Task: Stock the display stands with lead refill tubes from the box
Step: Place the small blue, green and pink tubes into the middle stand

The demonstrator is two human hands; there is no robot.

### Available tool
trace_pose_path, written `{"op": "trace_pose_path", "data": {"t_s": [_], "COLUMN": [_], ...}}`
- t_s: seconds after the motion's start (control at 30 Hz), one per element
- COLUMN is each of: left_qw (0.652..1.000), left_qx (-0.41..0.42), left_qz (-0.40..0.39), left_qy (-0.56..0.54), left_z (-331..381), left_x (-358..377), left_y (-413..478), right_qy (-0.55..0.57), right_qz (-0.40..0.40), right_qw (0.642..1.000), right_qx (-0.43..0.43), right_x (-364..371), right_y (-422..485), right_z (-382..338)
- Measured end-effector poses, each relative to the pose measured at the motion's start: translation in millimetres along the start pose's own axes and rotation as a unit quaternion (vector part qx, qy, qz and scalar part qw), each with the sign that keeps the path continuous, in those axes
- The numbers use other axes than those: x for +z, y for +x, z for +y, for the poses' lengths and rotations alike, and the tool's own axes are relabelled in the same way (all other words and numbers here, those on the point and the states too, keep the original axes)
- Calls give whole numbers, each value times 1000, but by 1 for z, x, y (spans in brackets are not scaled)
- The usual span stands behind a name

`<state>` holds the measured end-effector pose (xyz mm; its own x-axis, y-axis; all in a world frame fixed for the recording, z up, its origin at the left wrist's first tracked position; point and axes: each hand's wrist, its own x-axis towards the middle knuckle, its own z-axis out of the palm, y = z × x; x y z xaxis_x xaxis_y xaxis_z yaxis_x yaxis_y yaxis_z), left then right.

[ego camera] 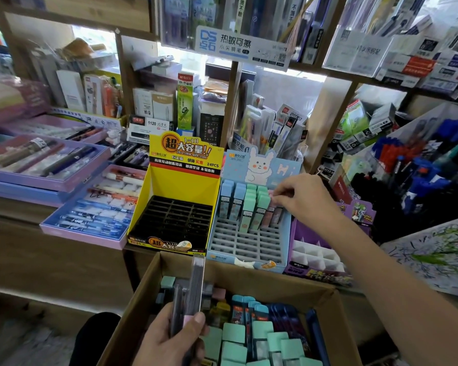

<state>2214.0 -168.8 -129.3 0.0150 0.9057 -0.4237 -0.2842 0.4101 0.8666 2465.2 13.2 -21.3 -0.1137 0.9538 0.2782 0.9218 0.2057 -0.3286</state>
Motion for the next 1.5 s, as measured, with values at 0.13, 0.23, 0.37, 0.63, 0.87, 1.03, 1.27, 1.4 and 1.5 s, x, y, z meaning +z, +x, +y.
{"op": "trace_pose_path", "data": {"t_s": [0.13, 0.23, 0.37, 0.63, 0.87, 1.03, 1.27, 1.4, 1.5], "left_qw": [1000, 1000, 999, 995, 995, 990, 998, 1000, 999], "left_qx": [5, 2, -5, -23, -46, -89, -50, -23, -9], "left_qz": [-6, -12, -32, -83, -77, -88, -40, 9, 39], "left_qy": [-8, -14, -8, 41, 38, -60, -28, -17, -35], "left_z": [0, -1, -1, -3, -3, 2, 0, 1, 3], "left_x": [1, 0, -1, 3, 4, 2, 1, -2, -3], "left_y": [-1, -2, -4, -4, -5, -11, -8, -4, -5], "right_qy": [8, 191, 317, 498, 506, 552, 571, 557, 556], "right_qz": [76, 66, -50, -164, -185, -191, -176, -217, -261], "right_qw": [996, 979, 947, 819, 810, 782, 776, 777, 764], "right_qx": [-49, -12, 32, 235, 233, 216, 201, 196, 199], "right_x": [-4, 2, 30, 86, 87, 85, 77, 70, 67], "right_y": [-20, -55, -106, -156, -154, -150, -148, -147, -148], "right_z": [-11, -29, -48, -58, -49, -46, -42, -36, -34]}}
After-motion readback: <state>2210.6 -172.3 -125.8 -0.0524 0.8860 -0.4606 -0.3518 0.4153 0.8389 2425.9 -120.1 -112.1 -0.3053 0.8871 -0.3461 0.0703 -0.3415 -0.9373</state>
